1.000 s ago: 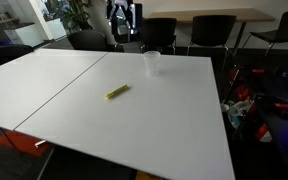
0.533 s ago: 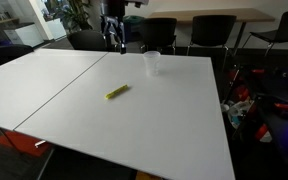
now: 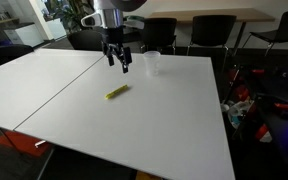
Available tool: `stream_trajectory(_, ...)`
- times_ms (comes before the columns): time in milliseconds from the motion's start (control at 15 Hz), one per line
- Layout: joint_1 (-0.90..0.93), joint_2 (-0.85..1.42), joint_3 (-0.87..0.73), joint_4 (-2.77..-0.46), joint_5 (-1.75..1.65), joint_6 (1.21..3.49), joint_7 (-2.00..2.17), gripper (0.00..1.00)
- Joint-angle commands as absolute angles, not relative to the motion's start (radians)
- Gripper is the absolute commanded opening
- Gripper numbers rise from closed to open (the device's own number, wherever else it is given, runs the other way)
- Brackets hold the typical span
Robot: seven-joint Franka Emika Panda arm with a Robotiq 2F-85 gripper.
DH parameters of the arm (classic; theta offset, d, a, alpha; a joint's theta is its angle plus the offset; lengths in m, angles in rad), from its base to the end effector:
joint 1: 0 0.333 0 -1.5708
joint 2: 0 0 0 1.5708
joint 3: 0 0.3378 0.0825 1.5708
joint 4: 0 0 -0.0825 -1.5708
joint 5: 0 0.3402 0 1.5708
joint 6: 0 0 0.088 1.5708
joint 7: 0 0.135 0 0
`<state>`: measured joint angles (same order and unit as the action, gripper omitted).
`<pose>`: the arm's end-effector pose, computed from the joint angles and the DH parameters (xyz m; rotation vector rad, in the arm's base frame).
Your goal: Put the yellow marker inside the clear cup then take it out of the cup
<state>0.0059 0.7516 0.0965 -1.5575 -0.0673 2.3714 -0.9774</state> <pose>0.6922 0.0579 0.2280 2.6668 1.6323 0.1049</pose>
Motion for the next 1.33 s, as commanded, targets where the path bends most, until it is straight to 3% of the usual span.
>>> stream_trajectory(0,0.007,0.835,0.103,-1.449,-0.095,2.302,-0.956,1.0)
stream_trajectory(1267,0.008,1.129,0.106,-1.032,-0.091,2.063,-1.012,1.0)
